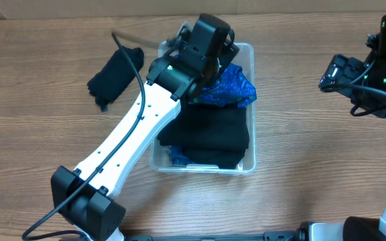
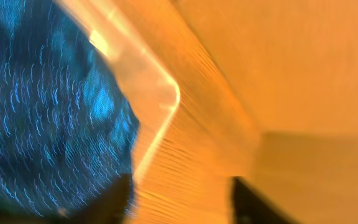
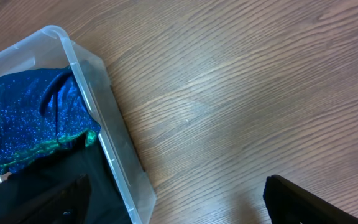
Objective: Pack container
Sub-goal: 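Press and spread the blue fabric in the bin's top end with the left gripper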
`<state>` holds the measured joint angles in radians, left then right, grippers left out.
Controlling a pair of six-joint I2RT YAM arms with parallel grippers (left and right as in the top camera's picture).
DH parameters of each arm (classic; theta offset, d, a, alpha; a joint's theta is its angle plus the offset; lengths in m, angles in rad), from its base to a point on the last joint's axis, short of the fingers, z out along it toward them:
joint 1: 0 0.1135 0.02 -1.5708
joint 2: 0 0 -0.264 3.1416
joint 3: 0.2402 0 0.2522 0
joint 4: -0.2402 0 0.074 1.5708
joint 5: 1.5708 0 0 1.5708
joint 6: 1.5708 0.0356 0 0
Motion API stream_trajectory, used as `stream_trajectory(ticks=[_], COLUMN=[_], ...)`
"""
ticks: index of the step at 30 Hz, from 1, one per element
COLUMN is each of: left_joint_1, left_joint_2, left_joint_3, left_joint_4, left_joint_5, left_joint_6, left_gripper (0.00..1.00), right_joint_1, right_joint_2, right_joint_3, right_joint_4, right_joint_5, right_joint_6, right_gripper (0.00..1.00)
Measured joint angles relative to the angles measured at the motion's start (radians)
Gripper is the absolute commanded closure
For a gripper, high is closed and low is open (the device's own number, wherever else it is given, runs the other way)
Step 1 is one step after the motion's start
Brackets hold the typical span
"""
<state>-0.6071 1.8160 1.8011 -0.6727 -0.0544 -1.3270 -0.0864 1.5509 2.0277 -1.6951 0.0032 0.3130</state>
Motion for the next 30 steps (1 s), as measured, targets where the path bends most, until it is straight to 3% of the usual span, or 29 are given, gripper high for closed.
stream_trajectory(ticks=[3,6,9,12,16,22,30], left_joint_1=[0.000,0.000,0.000,0.000,0.000,0.001,0.007], left_joint_2=[0.002,0.026,0.071,0.149,0.259,0.322,0.322], left_joint_3=[0.000,0.000,0.000,0.000,0.000,0.030,0.044], left_joint_4=[-0.049,-0.106,-0.121,-0.144,-0.236,-0.380,-0.388], left_joint_5=[-0.023,-0.034,-0.037,-0.035,-0.019,0.021,0.035], left_joint_6=[0.279,0.465,0.544,0.582,0.606,0.613,0.632], left_gripper=[0.81,0.78,0.80,0.84,0.96,0.96,0.96], right_joint_1=[0.000,0.000,0.000,0.000,0.000,0.000,0.000], right_joint_2=[0.000,0.000,0.000,0.000,0.000,0.000,0.000], right_joint_3=[0.000,0.000,0.000,0.000,0.000,0.000,0.000], right_joint_4=[0.000,0.000,0.000,0.000,0.000,0.000,0.000], right_joint_5=[0.000,0.000,0.000,0.000,0.000,0.000,0.000], right_joint_6=[0.000,0.000,0.000,0.000,0.000,0.001,0.000], right_gripper=[0.07,0.07,0.07,0.07,0.07,0.07,0.07])
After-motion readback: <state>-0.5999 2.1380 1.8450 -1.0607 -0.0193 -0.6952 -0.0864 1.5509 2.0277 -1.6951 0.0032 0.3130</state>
